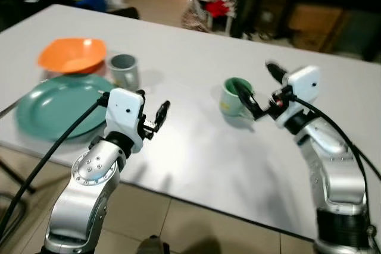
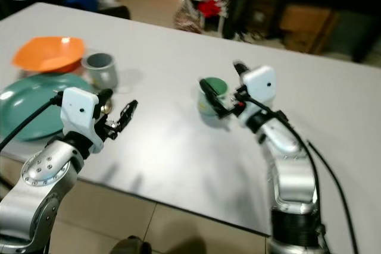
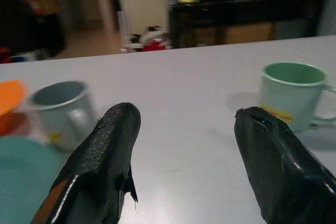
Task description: Setting the table
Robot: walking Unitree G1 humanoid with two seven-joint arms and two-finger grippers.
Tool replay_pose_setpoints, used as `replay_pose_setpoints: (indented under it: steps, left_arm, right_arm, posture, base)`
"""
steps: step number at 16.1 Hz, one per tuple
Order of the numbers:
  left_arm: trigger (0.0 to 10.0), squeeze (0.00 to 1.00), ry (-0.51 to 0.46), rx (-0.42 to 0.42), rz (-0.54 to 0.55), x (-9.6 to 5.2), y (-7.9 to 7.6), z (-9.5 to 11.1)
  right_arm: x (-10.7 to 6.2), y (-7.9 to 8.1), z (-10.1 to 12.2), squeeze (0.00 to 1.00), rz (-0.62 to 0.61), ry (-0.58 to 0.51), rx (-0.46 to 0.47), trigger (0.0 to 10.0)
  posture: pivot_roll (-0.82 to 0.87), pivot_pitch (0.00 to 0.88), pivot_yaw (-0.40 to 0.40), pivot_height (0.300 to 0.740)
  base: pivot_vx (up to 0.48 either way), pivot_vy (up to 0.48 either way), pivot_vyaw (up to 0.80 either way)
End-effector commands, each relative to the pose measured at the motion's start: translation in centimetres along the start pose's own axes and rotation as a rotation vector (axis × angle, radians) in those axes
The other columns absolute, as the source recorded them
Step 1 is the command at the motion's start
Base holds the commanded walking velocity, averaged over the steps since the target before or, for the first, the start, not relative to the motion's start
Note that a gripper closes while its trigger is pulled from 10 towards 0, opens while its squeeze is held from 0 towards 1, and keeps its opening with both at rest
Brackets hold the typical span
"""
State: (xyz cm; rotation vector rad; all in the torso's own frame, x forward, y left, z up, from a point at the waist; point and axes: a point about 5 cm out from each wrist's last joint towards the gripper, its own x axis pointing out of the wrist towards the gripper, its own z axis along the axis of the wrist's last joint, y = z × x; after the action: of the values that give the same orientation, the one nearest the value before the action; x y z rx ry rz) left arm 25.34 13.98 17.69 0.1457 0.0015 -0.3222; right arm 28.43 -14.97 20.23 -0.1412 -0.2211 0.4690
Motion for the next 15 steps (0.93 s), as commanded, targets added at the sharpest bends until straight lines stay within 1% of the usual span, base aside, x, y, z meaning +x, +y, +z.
replay_pose_setpoints:
  steps: [1, 2, 3, 4, 5, 8, 9, 10, 12, 13, 14, 15]
  left_arm:
    - [10.0, 0.00, -0.014, 0.006, 0.023, -0.2, -0.1, 0.3]
    - [10.0, 0.00, 0.000, -0.008, 0.036, -0.4, -0.5, -0.1]
    - [10.0, 0.00, 0.021, -0.002, 0.036, -0.6, -0.7, -0.4]
    - [10.0, 0.00, 0.030, -0.008, 0.046, -0.7, -0.8, -0.5]
    - [10.0, 0.00, 0.038, -0.010, 0.053, -0.9, -0.8, -0.5]
    - [10.0, 0.00, 0.055, 0.001, 0.040, -0.9, -0.9, -0.6]
    - [10.0, 0.00, 0.060, -0.001, 0.058, -0.6, -0.5, -0.8]
    - [10.0, 0.00, 0.065, -0.004, 0.078, -0.2, 0.0, -0.9]
    - [10.0, 0.00, 0.076, 0.007, 0.096, 0.1, 0.8, -1.1]
    - [10.0, 0.00, 0.074, 0.017, 0.093, 0.3, 1.0, -0.9]
    - [10.0, 0.00, 0.070, 0.024, 0.099, 0.3, 1.0, -0.8]
    - [10.0, 0.00, 0.078, 0.027, 0.107, 0.1, 1.2, -1.0]
  right_arm:
    - [-1.1, 0.1, 0.1, 1.00, -0.059, 0.017, -0.001, 10.0]
    - [-2.8, 0.4, 0.2, 1.00, -0.137, 0.059, -0.003, 10.0]
    - [-3.8, 0.3, -0.1, 1.00, -0.187, 0.082, -0.001, 10.0]
    - [-4.6, 0.4, -0.5, 1.00, -0.227, 0.107, 0.061, 10.0]
    - [-5.4, 0.8, -0.8, 1.00, -0.239, 0.132, 0.093, 10.0]
    - [-5.5, 1.4, -1.1, 1.00, -0.248, 0.154, 0.136, 10.0]
    - [-5.5, 2.0, -1.5, 1.00, -0.246, 0.183, 0.174, 10.0]
    - [-5.5, 2.4, -1.8, 1.00, -0.241, 0.203, 0.187, 10.0]
    - [-5.7, 2.6, -2.5, 1.00, -0.263, 0.253, 0.180, 10.0]
    - [-5.7, 2.4, -2.9, 1.00, -0.279, 0.276, 0.166, 10.0]
    - [-5.6, 2.2, -3.1, 1.00, -0.287, 0.283, 0.160, 10.0]
    - [-5.4, 2.0, -3.3, 1.00, -0.296, 0.271, 0.173, 10.0]
  posture:
    - [0.09, 0.000, 0.001, 0.740]
    - [0.09, 0.000, -0.001, 0.740]
    - [0.09, 0.000, 0.000, 0.740]
    - [0.09, 0.000, 0.004, 0.740]
    - [0.09, 0.000, 0.009, 0.740]
    - [0.07, 0.000, 0.034, 0.740]
    - [0.05, 0.000, 0.064, 0.740]
    - [0.04, 0.000, 0.084, 0.740]
    - [0.04, 0.000, 0.099, 0.740]
    - [0.06, 0.000, 0.093, 0.740]
    - [0.07, 0.000, 0.090, 0.740]
    - [0.07, 0.000, 0.085, 0.740]
  base:
    - [0.000, 0.000, 0.80]
    - [0.000, 0.000, 0.80]
    - [0.000, 0.000, 0.80]
    - [0.000, 0.000, 0.80]
    - [0.000, 0.000, 0.80]
    - [0.000, 0.000, 0.80]
    - [0.000, 0.000, 0.80]
    - [0.000, 0.000, 0.80]
    - [0.000, 0.000, 0.80]
    - [0.000, 0.000, 0.80]
    - [0.000, 0.000, 0.80]
    - [0.000, 0.000, 0.80]
